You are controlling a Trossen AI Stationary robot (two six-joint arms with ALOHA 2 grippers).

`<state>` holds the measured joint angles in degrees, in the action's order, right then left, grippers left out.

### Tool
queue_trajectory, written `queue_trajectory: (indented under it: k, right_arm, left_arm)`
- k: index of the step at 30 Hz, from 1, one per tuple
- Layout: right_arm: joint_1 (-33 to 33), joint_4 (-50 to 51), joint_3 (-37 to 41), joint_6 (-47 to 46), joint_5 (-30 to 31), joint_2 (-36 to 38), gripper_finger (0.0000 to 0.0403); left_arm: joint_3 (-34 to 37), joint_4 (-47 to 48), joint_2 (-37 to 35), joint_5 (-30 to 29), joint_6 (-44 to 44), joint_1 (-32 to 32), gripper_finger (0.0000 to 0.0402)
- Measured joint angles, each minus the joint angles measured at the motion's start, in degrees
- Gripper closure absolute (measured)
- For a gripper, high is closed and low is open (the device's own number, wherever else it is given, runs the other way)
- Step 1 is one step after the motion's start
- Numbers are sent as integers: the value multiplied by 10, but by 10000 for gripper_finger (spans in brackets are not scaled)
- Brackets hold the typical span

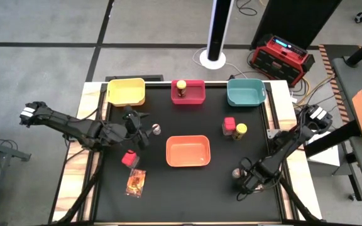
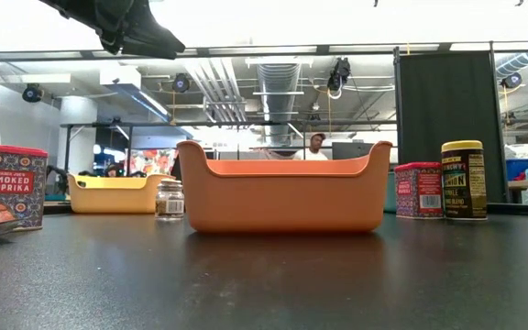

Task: Sort spices by type
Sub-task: Put the right brown seasoning bag into the green bin

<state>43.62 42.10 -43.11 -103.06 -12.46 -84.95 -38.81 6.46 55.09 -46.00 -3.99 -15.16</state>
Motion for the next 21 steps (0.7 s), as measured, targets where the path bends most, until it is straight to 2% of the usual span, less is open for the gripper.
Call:
queue_trajectory:
  k: [9,21]
  right_arm:
    - [0,-4,2,6,0,10,130]
    - [0,-6,2,9,-8,20,230]
  left_arm:
    - [0,0,0,0,0,0,135]
    - [0,0,0,0,0,0,135]
